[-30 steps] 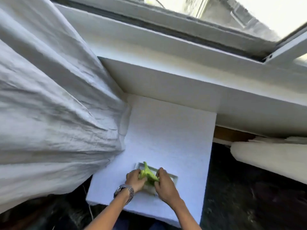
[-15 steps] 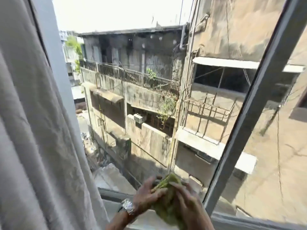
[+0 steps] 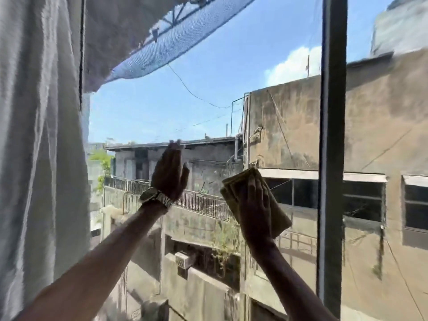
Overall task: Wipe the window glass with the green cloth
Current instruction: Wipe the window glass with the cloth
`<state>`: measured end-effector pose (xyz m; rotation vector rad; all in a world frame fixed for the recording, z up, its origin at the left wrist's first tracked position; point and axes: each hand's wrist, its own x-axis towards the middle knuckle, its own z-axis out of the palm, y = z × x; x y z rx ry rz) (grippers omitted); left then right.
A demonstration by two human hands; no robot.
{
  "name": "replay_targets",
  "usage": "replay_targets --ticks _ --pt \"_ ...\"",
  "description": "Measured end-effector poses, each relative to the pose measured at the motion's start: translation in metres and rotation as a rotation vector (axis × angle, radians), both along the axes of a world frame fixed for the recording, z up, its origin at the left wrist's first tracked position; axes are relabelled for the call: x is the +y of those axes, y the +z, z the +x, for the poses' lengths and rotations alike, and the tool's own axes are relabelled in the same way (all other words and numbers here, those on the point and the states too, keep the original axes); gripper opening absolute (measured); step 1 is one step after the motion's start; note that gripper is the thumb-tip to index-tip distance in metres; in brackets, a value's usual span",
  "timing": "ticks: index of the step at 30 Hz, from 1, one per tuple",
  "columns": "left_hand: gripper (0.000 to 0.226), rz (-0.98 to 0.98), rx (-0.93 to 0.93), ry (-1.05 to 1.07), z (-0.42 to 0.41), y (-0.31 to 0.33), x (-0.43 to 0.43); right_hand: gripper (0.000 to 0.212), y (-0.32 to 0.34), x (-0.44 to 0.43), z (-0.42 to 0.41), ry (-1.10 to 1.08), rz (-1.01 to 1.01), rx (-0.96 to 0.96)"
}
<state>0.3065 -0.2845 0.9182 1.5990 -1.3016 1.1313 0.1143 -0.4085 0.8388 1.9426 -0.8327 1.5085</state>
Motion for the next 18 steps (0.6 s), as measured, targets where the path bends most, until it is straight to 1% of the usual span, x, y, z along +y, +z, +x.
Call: replay_targets --ticks 2,4,5,8,10,14,18 --pt "0.065 0.051 -0.059 0.084 0.025 -0.004 -0.007 0.043 -0.004 -0.002 0.012 0.041 0.026 -0.070" --pt "0.067 0.072 -0.071 0.133 0.041 -0.010 -0.016 0.035 -0.002 -0.010 0.020 0.079 0.030 -0.146" --pt "0.069 0.051 -0.081 0.145 0.048 -0.014 -0.022 0.033 -0.003 -0.016 0.023 0.094 0.039 -0.183" --pt "0.069 -0.018 -0.153 0.178 0.066 -0.024 -0.036 0.039 -0.006 -0.030 0.030 0.123 0.003 -0.223" --pt "0.068 -0.049 -0.196 0.191 0.075 -0.028 -0.040 0.042 -0.006 -0.032 0.031 0.131 -0.018 -0.222" --pt "0.069 -0.084 -0.219 0.186 0.079 -0.028 -0.043 0.039 0.003 -0.032 0.035 0.184 -0.113 -0.192" --pt "0.068 -0.105 -0.232 0.175 0.079 -0.027 -0.042 0.042 0.026 -0.030 0.045 0.232 -0.197 -0.095"
